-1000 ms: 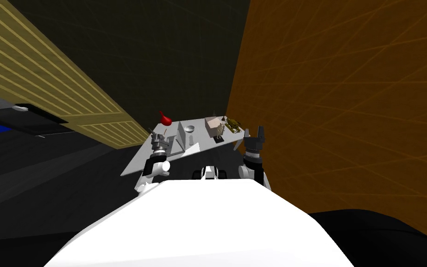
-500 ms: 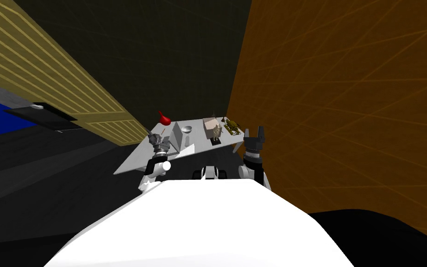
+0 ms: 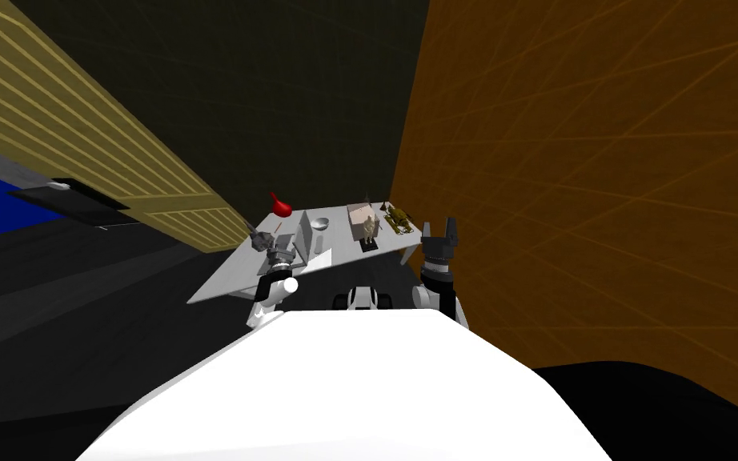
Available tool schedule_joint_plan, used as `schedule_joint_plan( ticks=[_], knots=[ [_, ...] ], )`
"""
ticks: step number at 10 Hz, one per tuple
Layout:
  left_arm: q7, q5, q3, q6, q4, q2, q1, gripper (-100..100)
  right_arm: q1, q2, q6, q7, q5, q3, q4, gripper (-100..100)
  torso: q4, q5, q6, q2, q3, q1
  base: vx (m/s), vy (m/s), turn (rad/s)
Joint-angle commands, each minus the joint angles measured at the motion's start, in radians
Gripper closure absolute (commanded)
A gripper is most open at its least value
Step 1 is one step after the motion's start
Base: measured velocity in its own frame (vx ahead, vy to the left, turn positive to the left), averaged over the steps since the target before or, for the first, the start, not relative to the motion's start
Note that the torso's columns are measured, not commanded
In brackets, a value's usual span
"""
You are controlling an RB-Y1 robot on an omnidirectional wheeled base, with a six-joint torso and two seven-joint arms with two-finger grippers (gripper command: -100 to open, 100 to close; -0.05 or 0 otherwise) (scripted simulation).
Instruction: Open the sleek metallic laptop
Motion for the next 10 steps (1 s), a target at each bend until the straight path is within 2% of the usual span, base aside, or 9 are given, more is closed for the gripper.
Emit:
schedule_joint_plan(
  ticks=[1,7,8,9,10],
  knots=[
    [-0.030,-0.012,0.055,0.014,0.014,-0.028,-0.044,-100,0.000,0.000,0.000,0.000,0.000,0.000,0.000,0,0.001,-0.001,-0.002,0.002,0.001,-0.001,-0.056,0.038,-0.122],
    [-0.084,-0.034,0.166,0.038,0.046,-0.079,-0.133,-100,0.000,0.000,0.000,0.000,0.000,0.000,0.000,0,0.001,-0.002,-0.002,0.000,0.000,-0.005,-0.049,0.034,-0.137],
    [-0.077,-0.031,0.154,0.034,0.045,-0.073,-0.124,-100,0.000,0.000,0.000,0.000,0.000,0.000,0.000,0,0.001,-0.002,-0.002,0.001,0.000,-0.005,-0.023,0.008,-0.026],
    [-0.066,-0.026,0.129,0.030,0.035,-0.062,-0.103,100,0.000,0.000,0.000,0.000,0.000,0.000,0.000,0,0.000,-0.002,-0.003,-0.001,0.000,-0.005,0.026,-0.011,0.181],
    [-0.057,-0.023,0.111,0.026,0.030,-0.054,-0.088,100,0.000,0.000,0.000,0.000,0.000,0.000,0.000,0,0.000,-0.003,-0.003,-0.003,-0.002,-0.005,0.054,-0.031,0.183]
  ],
)
